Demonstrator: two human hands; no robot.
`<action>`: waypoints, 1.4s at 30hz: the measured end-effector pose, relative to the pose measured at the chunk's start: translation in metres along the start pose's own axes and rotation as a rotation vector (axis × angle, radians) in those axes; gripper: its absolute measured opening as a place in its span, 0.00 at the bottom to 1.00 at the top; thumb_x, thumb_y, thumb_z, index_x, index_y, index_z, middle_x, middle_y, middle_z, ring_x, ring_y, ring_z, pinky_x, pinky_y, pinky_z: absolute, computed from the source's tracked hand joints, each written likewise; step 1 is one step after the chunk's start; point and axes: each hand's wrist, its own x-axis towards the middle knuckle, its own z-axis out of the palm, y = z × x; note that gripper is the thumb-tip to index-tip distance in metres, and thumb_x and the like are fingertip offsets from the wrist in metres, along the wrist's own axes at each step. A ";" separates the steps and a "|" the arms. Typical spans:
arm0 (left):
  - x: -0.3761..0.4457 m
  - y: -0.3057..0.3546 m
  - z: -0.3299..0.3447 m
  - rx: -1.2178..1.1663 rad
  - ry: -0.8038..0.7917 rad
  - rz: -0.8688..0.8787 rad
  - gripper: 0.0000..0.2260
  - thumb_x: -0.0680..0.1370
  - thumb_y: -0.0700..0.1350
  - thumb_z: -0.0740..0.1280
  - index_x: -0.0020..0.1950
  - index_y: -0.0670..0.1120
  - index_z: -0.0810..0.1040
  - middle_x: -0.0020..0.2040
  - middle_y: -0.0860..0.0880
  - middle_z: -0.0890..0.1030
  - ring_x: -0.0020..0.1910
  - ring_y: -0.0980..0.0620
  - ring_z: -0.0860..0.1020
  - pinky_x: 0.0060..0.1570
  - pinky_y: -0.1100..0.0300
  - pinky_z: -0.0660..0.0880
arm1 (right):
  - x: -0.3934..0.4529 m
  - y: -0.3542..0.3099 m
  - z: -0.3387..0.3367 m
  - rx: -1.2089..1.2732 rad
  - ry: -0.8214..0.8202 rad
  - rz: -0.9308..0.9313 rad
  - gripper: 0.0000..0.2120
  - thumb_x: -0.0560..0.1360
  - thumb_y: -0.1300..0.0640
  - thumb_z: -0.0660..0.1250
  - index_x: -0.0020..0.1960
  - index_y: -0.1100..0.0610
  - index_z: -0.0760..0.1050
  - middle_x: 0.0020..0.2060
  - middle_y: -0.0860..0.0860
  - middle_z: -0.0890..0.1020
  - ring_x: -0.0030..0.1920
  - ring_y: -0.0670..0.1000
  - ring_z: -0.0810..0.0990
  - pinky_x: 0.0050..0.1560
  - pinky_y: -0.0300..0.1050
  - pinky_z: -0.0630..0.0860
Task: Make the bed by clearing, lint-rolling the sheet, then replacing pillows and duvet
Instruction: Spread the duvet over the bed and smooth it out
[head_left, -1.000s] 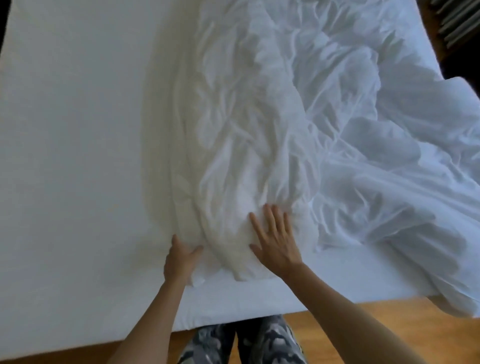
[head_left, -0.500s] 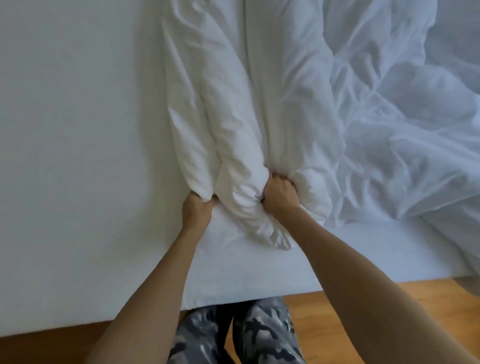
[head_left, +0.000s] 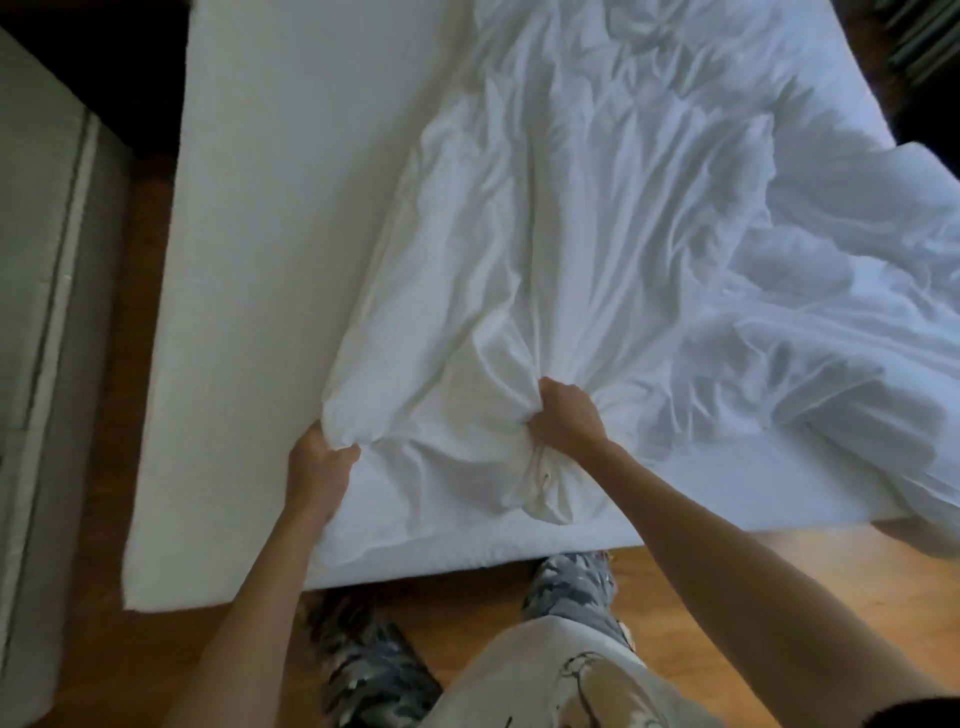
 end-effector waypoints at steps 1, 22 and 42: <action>0.005 -0.003 -0.029 0.019 0.013 0.005 0.21 0.68 0.43 0.68 0.60 0.41 0.78 0.52 0.44 0.80 0.49 0.45 0.77 0.47 0.55 0.72 | -0.008 -0.025 0.005 0.024 0.003 -0.015 0.12 0.69 0.58 0.63 0.52 0.59 0.72 0.45 0.55 0.79 0.45 0.57 0.76 0.43 0.45 0.69; 0.049 -0.263 -0.340 0.923 -0.088 -0.352 0.27 0.75 0.43 0.65 0.73 0.40 0.62 0.68 0.38 0.69 0.64 0.37 0.73 0.59 0.47 0.75 | -0.171 -0.274 0.264 -0.248 -0.500 -0.037 0.25 0.78 0.57 0.57 0.75 0.56 0.60 0.70 0.59 0.65 0.69 0.62 0.64 0.68 0.56 0.65; 0.057 -0.263 -0.406 0.721 -0.263 0.057 0.22 0.82 0.52 0.59 0.75 0.48 0.65 0.72 0.46 0.68 0.66 0.47 0.72 0.58 0.53 0.73 | -0.149 -0.399 0.287 -0.064 -0.254 0.083 0.20 0.80 0.56 0.58 0.72 0.56 0.66 0.67 0.55 0.73 0.64 0.55 0.74 0.61 0.47 0.72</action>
